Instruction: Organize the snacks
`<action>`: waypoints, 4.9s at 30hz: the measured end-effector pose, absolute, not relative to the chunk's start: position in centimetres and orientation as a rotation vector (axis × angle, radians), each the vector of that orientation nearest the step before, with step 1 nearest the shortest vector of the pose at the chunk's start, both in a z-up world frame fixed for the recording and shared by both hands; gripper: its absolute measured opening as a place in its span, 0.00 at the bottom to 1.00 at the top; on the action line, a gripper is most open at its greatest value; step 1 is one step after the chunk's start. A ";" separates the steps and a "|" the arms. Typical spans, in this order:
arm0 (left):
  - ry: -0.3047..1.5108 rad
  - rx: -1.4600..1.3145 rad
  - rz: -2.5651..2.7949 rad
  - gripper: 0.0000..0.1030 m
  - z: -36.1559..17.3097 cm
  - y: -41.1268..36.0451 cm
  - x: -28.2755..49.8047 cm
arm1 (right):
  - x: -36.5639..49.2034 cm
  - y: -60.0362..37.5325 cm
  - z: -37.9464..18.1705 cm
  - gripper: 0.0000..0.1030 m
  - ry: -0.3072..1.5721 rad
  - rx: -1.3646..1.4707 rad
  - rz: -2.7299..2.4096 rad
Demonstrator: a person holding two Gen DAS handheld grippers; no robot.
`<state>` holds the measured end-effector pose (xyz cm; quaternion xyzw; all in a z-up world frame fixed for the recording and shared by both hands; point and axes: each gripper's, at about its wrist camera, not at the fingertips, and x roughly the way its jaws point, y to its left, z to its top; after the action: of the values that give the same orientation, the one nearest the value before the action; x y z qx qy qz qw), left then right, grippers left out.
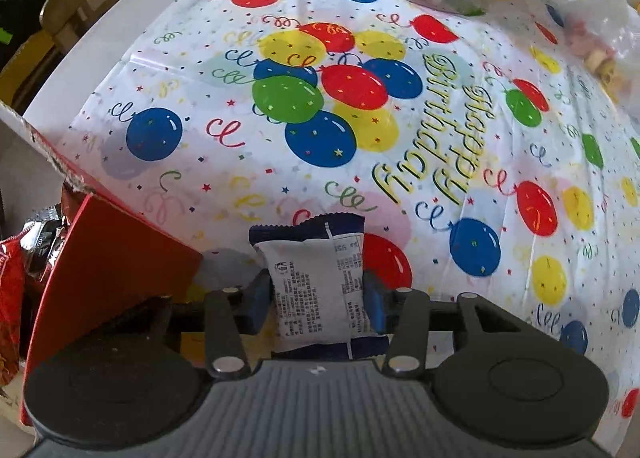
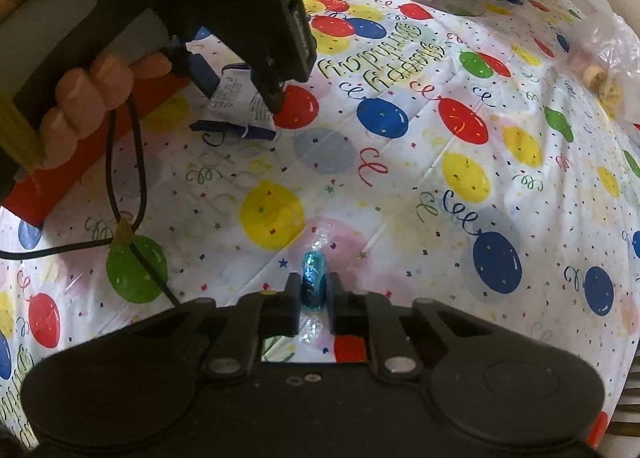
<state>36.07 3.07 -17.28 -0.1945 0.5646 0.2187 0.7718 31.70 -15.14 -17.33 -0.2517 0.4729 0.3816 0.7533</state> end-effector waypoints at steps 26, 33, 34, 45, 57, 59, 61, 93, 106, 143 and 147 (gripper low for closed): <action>1.117 -0.269 0.171 0.45 -8.7 -1.5 26.4 | 27.0 -22.2 -9.7 0.10 0.974 -0.126 0.746; 1.071 -0.237 0.136 0.45 -5.8 -0.9 22.5 | 23.9 -22.2 -7.0 0.10 0.935 -0.084 0.755; 1.065 -0.229 0.138 0.45 -5.5 -0.7 22.0 | 23.5 -22.0 -6.6 0.10 0.930 -0.081 0.759; 1.016 -0.183 0.115 0.45 -2.7 4.1 17.0 | 19.9 -17.1 -3.5 0.10 0.883 -0.047 0.756; 0.993 -0.168 0.107 0.45 -1.2 13.4 13.7 | 17.1 -7.6 -2.4 0.10 0.879 -0.050 0.744; 0.993 -0.167 0.108 0.45 -1.2 15.0 13.5 | 16.8 -6.0 -2.5 0.10 0.882 -0.053 0.738; 0.993 -0.167 0.112 0.45 -1.4 16.6 13.3 | 16.7 -4.5 -2.6 0.10 0.889 -0.052 0.733; 1.102 -0.037 0.079 0.45 -9.5 26.9 13.2 | 15.0 12.1 -9.9 0.10 1.018 -0.249 0.766; 1.107 -0.029 0.065 0.45 -10.9 26.1 13.5 | 14.7 12.9 -11.5 0.16 1.038 -0.310 0.751; 0.823 -0.093 0.048 0.76 -1.5 24.3 5.9 | 9.7 3.0 -1.9 0.98 0.767 -0.011 0.689; 0.800 -0.104 0.050 0.79 -0.6 24.2 4.8 | 8.7 2.1 -0.9 1.00 0.720 -0.005 0.679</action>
<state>4.84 24.18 -0.61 -0.0508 0.3890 0.0244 0.9195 8.74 2.14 -0.87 -0.0025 0.3453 0.3259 0.8801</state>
